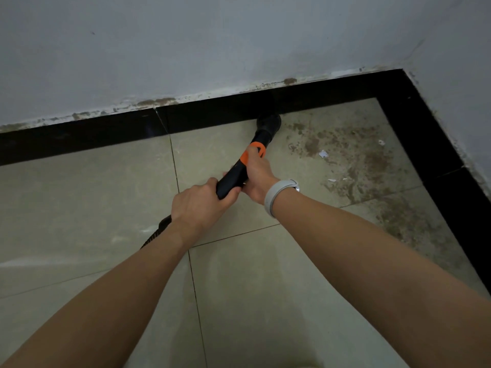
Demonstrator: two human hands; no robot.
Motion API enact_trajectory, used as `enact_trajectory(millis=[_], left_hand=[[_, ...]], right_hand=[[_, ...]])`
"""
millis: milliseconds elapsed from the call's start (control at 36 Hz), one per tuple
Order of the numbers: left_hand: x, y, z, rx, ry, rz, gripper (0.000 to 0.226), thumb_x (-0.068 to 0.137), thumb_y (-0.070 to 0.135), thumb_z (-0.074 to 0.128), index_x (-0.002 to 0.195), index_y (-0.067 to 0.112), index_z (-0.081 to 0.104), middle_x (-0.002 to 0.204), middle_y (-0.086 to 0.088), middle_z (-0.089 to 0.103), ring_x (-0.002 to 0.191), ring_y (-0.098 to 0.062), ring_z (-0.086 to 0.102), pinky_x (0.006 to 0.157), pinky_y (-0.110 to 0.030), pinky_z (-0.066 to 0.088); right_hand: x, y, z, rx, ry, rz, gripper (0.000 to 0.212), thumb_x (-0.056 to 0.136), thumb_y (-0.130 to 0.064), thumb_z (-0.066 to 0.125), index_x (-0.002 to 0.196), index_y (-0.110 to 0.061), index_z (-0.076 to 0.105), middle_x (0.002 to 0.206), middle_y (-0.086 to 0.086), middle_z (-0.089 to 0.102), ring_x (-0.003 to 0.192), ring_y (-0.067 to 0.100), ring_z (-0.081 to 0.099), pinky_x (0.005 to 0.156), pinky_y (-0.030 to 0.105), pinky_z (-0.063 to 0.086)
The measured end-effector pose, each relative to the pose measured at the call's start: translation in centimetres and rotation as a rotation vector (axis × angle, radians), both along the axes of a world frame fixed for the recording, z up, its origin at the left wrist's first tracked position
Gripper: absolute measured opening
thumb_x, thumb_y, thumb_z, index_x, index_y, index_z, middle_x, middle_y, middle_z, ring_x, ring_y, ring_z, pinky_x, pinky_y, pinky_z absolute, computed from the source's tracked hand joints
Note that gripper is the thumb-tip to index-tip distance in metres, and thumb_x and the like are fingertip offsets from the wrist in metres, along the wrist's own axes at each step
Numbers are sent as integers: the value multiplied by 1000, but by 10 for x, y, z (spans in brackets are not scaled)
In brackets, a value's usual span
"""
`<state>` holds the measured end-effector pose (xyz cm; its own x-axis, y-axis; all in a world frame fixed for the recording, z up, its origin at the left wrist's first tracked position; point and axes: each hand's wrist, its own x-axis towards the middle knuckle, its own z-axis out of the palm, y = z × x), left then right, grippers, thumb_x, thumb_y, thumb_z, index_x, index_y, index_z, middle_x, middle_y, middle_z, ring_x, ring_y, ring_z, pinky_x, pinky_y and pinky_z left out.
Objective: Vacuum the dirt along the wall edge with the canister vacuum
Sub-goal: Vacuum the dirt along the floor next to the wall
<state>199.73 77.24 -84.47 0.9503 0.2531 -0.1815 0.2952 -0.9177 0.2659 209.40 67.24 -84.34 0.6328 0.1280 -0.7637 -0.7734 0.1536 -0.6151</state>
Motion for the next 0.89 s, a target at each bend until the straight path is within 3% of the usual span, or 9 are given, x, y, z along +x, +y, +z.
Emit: enact_trajectory(millis=[56,194,278,611,694,806,889], left_hand=[[5,-8,-1,-12,-3,-9,52,85,72,34,85,21,46,58,5,48,60,-23,54,56,-31,37],[23,-26,-1,-26,-12,-49,52,87,71,37,87,20,48,60,4,51,61,-24,56,57,-31,38],[37,-38,0,-39,-14,-75,51,86,71,36,87,21,48,62,4,51,63,-24,56,59,-31,39],[97,-102,-6,-92,23,-168,52,87,72,35,90,22,46,66,4,50,68,-23,59,61,-31,41],[107,-116,-9,-113,56,-183,52,85,74,35,90,22,44,67,5,49,68,-22,57,58,-31,37],[118,-131,-9,-107,102,-255,52,88,70,39,100,19,45,73,4,48,70,-22,54,60,-32,39],[123,-142,-8,-67,117,-321,52,90,65,44,110,17,46,90,0,55,79,-23,55,64,-32,38]], right_hand=[[4,-9,-1,8,0,-19,25,100,-36,43,92,-13,43,84,11,57,70,30,66,76,45,57],[20,-31,1,27,4,-61,24,100,-34,44,92,-11,43,82,12,56,67,29,64,64,40,55],[30,-46,3,39,-6,-76,21,99,-31,44,92,-12,43,80,11,54,65,28,63,65,40,55],[79,-117,1,16,-11,-167,24,98,-34,45,111,-14,44,101,15,54,81,31,62,50,32,53],[90,-135,-1,-40,-26,-175,29,99,-35,43,117,-11,45,93,11,54,76,26,59,43,26,51],[107,-157,-6,-132,-36,-183,28,99,-39,43,111,-14,45,92,7,53,84,24,56,60,36,50],[120,-173,-9,-208,-43,-192,30,99,-44,41,106,-15,46,102,9,56,100,31,58,79,45,55]])
